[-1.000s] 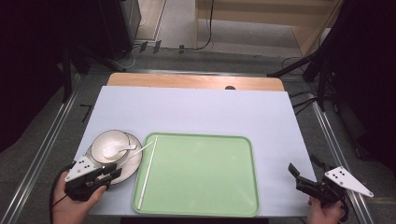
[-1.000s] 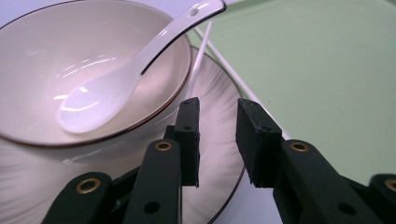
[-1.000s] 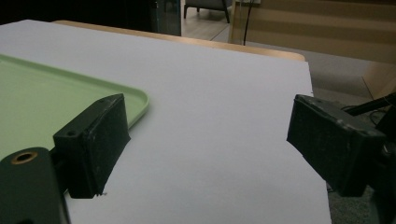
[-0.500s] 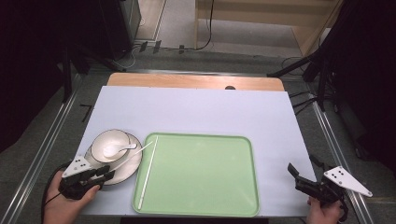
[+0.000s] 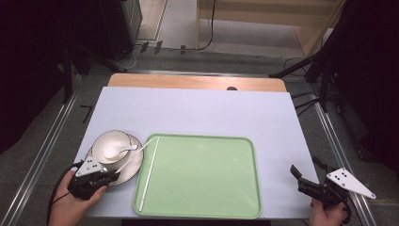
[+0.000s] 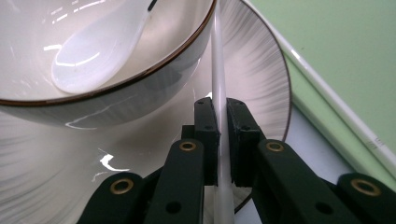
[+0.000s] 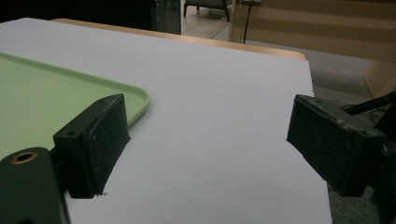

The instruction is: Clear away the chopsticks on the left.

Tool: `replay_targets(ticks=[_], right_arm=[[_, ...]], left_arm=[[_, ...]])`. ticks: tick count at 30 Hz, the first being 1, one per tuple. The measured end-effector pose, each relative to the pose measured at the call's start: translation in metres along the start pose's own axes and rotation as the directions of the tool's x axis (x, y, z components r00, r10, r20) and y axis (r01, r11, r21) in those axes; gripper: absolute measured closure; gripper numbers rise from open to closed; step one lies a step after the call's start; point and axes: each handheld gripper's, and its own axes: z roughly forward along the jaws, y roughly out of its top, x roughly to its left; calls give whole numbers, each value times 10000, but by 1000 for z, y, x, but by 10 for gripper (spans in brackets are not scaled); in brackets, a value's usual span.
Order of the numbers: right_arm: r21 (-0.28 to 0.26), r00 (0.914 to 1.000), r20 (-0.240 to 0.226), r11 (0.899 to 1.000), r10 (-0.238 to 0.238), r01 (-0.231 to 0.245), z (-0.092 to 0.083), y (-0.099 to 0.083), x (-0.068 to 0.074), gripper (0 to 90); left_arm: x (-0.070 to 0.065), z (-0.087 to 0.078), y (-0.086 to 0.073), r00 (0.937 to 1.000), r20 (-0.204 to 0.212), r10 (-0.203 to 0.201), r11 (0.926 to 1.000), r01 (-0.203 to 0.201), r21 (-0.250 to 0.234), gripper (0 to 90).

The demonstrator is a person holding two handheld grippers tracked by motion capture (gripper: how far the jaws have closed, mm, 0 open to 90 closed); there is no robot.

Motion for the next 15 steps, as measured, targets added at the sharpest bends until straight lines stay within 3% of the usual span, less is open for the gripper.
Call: replay_targets(ticks=[5,10,11,15], right_arm=[[-8,10000,-6,10000,-2,2,0,0,0,133],[24,10000,-69,10000,-13,13,2,1,0,133],[-4,10000,-88,10000,11,-11,2,1,0,133],[-57,9999,-166,10000,8,-9,2,1,0,133]], left_arm=[[-14,-5,9,9994,348,37,9988,-20,-491,849],[-41,4,21,9980,622,111,9991,-85,-414,850],[-41,4,21,9980,622,111,9991,-85,-414,851],[-65,22,30,9941,1088,9,9995,24,-305,851]])
